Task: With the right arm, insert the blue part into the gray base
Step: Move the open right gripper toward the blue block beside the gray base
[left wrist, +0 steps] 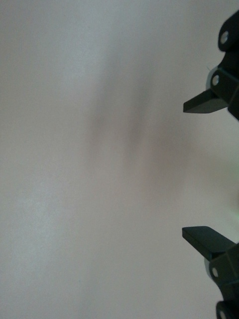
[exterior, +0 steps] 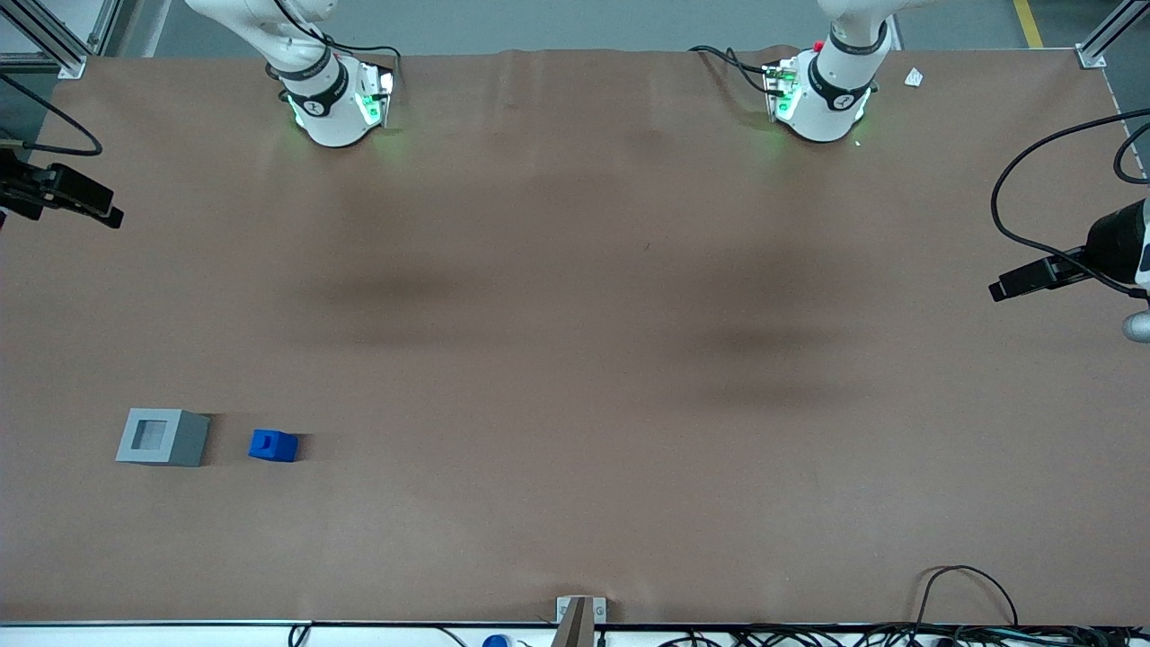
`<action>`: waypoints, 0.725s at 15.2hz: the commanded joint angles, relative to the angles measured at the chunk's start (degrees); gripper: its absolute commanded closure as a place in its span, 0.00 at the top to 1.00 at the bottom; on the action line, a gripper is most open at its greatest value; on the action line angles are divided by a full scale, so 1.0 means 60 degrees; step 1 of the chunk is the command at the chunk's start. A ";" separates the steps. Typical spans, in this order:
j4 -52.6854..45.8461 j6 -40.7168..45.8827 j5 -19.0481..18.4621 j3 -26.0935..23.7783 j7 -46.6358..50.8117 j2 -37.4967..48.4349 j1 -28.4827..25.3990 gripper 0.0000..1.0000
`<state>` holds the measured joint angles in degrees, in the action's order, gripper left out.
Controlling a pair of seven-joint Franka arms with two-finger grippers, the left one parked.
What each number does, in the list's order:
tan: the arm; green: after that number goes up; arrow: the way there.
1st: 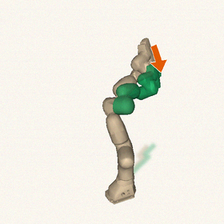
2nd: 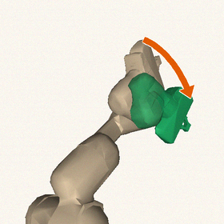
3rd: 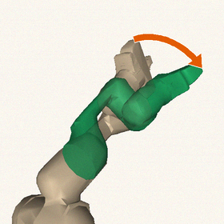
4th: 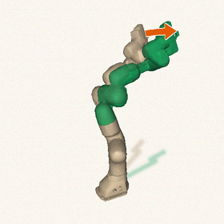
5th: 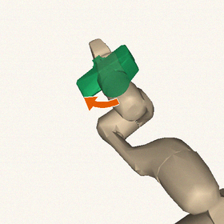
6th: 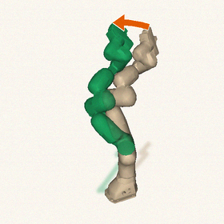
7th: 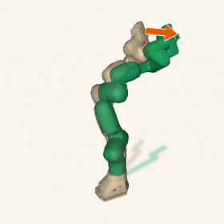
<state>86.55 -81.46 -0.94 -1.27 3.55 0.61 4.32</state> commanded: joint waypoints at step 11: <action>0.0076 -0.0383 0.0127 -0.0052 -0.0064 -0.0379 0.0217 1.00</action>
<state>86.70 -82.78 -0.85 -1.07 3.55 -0.49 4.97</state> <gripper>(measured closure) 0.000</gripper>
